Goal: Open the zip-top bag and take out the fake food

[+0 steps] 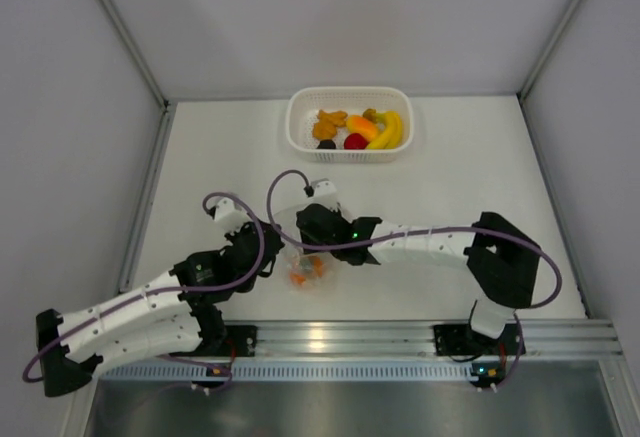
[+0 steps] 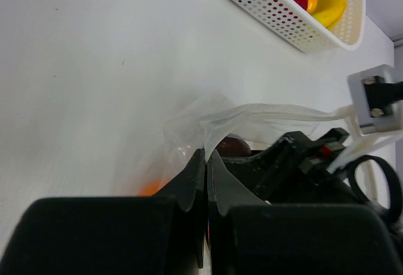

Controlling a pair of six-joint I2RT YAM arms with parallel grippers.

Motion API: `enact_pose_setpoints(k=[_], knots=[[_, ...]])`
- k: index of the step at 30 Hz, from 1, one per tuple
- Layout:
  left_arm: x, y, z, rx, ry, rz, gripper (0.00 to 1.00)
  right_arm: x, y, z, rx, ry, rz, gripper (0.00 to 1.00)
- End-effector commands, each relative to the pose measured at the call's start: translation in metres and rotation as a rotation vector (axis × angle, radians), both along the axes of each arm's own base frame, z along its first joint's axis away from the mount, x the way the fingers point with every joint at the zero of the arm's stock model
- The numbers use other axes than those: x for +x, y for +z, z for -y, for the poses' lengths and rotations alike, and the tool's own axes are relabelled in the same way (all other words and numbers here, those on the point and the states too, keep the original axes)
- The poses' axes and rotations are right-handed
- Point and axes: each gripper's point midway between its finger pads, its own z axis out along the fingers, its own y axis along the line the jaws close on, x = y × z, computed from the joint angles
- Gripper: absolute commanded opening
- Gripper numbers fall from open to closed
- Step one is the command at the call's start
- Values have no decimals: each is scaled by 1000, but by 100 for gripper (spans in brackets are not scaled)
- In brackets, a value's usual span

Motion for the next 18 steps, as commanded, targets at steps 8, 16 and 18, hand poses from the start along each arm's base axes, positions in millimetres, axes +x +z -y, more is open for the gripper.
enact_pose_setpoints(k=[8,16,18], knots=[[6,15,0,5,22,35,0,-35,111,-10,260,259,151,46],[6,13,6,25,-1,18,0,-50,173,-10,400,374,235,46],[6,16,9,23,-16,19,0,-49,181,-10,399,388,256,46]])
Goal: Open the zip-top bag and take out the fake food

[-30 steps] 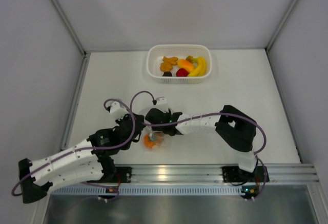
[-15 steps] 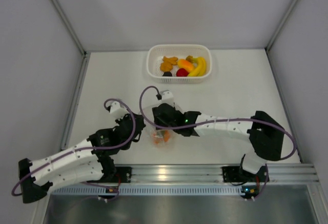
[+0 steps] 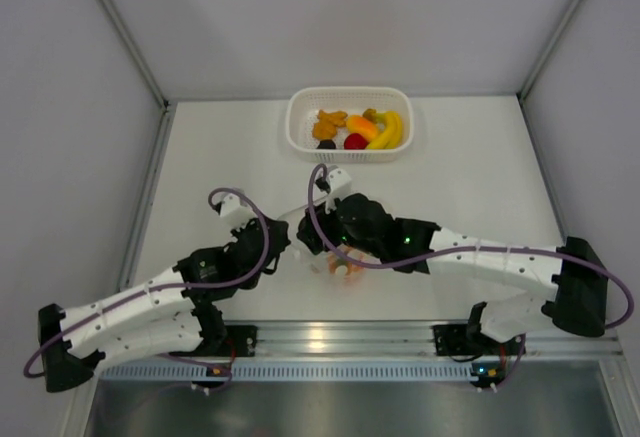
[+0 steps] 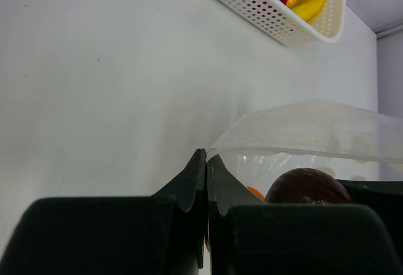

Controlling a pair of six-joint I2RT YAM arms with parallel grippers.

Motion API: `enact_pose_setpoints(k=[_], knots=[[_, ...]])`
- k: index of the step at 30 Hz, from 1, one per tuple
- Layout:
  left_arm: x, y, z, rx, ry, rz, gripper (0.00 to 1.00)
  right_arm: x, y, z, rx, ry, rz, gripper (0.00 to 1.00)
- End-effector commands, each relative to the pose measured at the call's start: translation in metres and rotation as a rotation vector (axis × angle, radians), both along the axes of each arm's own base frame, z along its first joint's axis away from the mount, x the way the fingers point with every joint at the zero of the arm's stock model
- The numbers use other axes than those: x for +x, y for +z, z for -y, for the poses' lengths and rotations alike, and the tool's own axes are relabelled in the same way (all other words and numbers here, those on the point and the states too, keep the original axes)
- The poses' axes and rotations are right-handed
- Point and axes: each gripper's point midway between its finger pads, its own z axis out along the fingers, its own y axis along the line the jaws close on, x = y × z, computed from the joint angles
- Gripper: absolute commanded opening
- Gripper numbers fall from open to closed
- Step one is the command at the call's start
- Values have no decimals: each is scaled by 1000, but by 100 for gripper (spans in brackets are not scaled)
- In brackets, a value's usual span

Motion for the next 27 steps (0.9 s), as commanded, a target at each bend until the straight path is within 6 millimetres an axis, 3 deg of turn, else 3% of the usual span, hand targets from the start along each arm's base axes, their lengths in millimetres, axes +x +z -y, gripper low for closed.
enact_pose_setpoints(k=[1,8,11,18,19,22,27], knots=[[3,10,-5,40,4,21,0,-6,52,-9,114,64,92,44],[-1,45,9,20,-97,53,0,3,17,-18,-11,57,67,42],[-1,55,18,49,-151,60,0,1,16,-24,-6,70,64,42],[0,52,33,125,-225,44,0,-15,50,-33,90,182,111,43],[1,51,35,133,-227,41,0,-18,61,-30,115,196,139,43],[3,46,34,157,-221,35,0,-15,72,-16,125,164,176,43],[7,39,13,151,-117,53,0,-10,76,10,89,98,205,43]])
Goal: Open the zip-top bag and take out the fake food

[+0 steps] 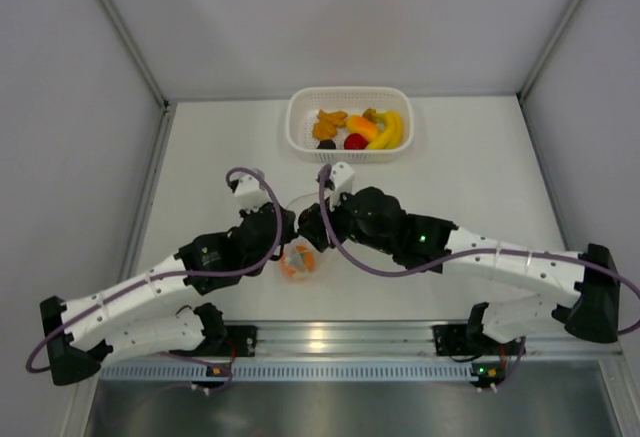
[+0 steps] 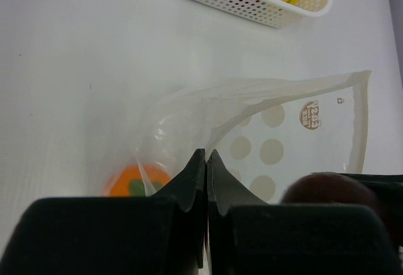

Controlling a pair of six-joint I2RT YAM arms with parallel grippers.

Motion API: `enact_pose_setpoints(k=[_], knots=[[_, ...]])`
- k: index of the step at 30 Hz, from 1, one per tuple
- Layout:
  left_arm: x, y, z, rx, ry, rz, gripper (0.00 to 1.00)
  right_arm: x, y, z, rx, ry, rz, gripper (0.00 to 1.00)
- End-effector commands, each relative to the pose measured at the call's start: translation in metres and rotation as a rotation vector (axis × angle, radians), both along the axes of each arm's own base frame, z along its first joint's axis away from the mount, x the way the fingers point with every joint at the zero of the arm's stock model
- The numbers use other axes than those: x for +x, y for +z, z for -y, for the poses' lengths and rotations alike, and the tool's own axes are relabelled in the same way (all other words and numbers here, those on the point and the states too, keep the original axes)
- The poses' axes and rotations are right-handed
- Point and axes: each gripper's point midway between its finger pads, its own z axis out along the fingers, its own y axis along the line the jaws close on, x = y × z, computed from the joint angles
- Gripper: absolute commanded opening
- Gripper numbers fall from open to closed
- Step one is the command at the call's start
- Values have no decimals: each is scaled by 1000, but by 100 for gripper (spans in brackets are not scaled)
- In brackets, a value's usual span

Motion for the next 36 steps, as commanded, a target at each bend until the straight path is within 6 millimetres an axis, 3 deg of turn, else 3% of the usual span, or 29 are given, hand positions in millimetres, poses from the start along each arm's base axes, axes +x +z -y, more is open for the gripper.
enact_pose_setpoints(k=[1,6,8,9,11,12,14,15,17,19,20,21,23,25,26,27,28,29,30,31,32,33,34,36], knots=[[2,-2,-15,-11,65,27,0,-4,49,15,114,-18,86,43],[2,-4,-31,-27,119,52,0,-1,87,46,211,-40,104,44],[1,-6,-36,-16,138,53,0,12,107,69,254,-94,129,44],[1,-6,-38,-16,141,53,0,29,114,87,263,-161,143,44],[0,-9,-42,-7,148,52,0,48,117,103,263,-225,140,45],[-1,-8,-44,-12,150,55,0,73,112,120,248,-303,140,45],[-1,-9,-46,-6,152,54,0,99,108,136,218,-385,130,46],[-2,-9,-47,0,149,53,0,123,93,147,172,-452,106,48],[-3,-5,-49,8,144,55,0,147,89,159,131,-523,105,49],[-3,-1,-50,22,137,55,0,175,69,164,73,-572,81,50],[-4,0,-50,35,129,57,0,185,75,163,80,-582,89,51],[-4,2,-51,40,126,57,0,203,56,163,45,-602,59,51],[-4,6,-51,52,115,62,0,225,58,161,44,-621,65,51],[-5,9,-50,55,99,65,0,254,31,156,2,-641,24,52],[-5,11,-49,54,95,68,0,267,43,151,23,-642,39,52],[-6,14,-47,46,81,67,0,284,15,145,-18,-643,-4,51],[-6,15,-45,58,68,68,0,297,29,138,4,-639,14,52],[-7,16,-44,61,55,68,0,305,25,132,-1,-631,8,52],[-7,17,-42,62,43,65,0,319,-1,125,-35,-627,-25,51],[-8,19,-40,61,27,65,0,331,14,117,-7,-623,0,52],[-8,19,-40,62,25,65,0,338,7,112,-15,-622,-15,52],[-9,21,-40,57,21,67,0,349,-19,107,-46,-621,-49,53],[-10,22,-40,51,14,68,0,359,-6,99,-22,-614,-28,53],[-11,24,-41,46,10,73,0,371,-32,91,-55,-601,-56,56]])
